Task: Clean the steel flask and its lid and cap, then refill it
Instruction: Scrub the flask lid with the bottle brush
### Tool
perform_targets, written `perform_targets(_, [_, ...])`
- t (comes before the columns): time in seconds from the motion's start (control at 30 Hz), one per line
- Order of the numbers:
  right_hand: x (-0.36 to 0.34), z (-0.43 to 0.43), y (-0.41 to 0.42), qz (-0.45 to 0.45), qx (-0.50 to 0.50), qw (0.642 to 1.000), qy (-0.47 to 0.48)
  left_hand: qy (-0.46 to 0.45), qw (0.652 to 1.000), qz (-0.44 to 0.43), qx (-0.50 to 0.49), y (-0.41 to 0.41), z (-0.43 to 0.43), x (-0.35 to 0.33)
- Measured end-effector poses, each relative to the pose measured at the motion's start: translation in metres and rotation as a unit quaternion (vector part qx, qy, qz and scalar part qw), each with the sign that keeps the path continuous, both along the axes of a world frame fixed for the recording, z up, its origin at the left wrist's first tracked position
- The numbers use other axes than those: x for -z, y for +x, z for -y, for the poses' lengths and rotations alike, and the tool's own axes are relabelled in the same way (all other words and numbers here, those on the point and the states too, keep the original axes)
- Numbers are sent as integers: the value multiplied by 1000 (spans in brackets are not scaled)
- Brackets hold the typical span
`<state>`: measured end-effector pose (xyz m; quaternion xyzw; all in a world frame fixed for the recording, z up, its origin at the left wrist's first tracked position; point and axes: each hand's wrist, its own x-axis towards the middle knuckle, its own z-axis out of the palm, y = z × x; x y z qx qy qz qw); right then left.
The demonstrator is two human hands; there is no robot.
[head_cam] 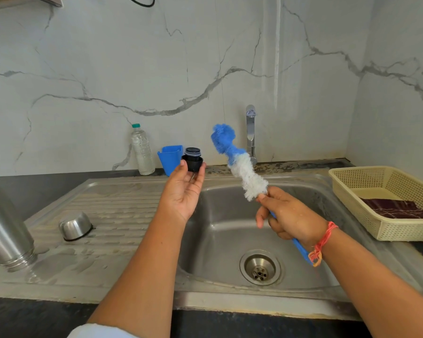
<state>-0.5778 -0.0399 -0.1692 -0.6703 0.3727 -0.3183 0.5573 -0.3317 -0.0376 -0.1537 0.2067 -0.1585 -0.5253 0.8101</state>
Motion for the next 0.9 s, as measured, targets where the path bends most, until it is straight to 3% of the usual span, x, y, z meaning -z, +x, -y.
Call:
perform_targets(0.2, [2,-2,6,-63,-5,998,-29,24,999,-18,-18,5,3,4])
perform_targets(0.4, [-4,-11,2,-55,-44,997,-13,32,999,-8,-33,5,3,6])
perform_targets(0.57, [-10,-11,0,-1,-75,995,63,55,992,110,9,-5,1,6])
perform_targets(0.73, [-14,-12,-4,53,-118,981,142,53,988,137,-43,-3,4,6])
perform_targets(0.9, [-15,-9,-9,128,-114,965,198,57,979,193,-15,-11,0,7])
